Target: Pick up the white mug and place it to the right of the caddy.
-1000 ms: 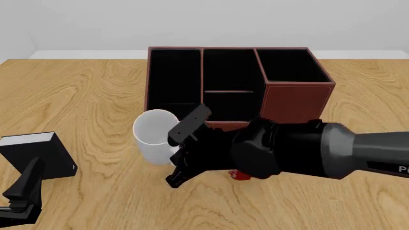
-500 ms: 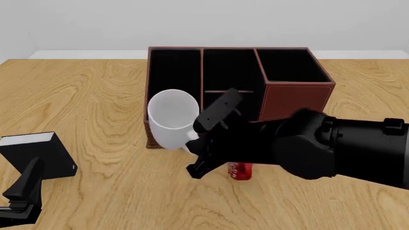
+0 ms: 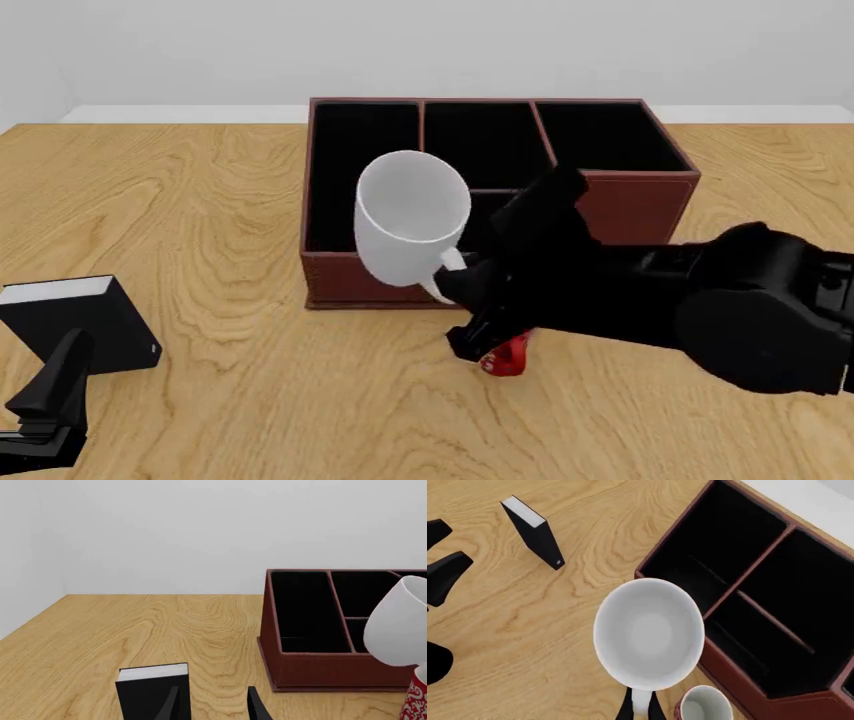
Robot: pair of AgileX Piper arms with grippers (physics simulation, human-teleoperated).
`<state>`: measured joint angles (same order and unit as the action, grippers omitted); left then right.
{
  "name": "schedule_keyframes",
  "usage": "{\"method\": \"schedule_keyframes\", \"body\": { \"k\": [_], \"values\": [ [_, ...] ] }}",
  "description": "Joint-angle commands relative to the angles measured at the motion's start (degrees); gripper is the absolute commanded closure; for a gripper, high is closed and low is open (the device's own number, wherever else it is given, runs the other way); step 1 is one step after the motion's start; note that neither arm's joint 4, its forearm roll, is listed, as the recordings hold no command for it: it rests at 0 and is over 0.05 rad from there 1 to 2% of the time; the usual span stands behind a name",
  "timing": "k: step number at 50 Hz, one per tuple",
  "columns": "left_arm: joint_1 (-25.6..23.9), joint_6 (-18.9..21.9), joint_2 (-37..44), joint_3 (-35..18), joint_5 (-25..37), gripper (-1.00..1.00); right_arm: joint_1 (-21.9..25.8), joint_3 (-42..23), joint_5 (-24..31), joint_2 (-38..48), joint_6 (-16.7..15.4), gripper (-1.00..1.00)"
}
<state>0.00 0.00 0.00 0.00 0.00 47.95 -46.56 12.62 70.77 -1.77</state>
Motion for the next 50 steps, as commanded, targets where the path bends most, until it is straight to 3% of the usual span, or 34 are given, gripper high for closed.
{"method": "schedule_keyframes", "body": {
  "k": [1,50],
  "values": [
    [0.0,0.0,0.0,0.0,0.0,-1.00,-1.7,2.1,0.5,-5.2,0.5,1.00],
    [0.0,0.0,0.0,0.0,0.0,-1.00,-15.7,13.7,9.3,-29.5,1.9,1.00]
  ]
}}
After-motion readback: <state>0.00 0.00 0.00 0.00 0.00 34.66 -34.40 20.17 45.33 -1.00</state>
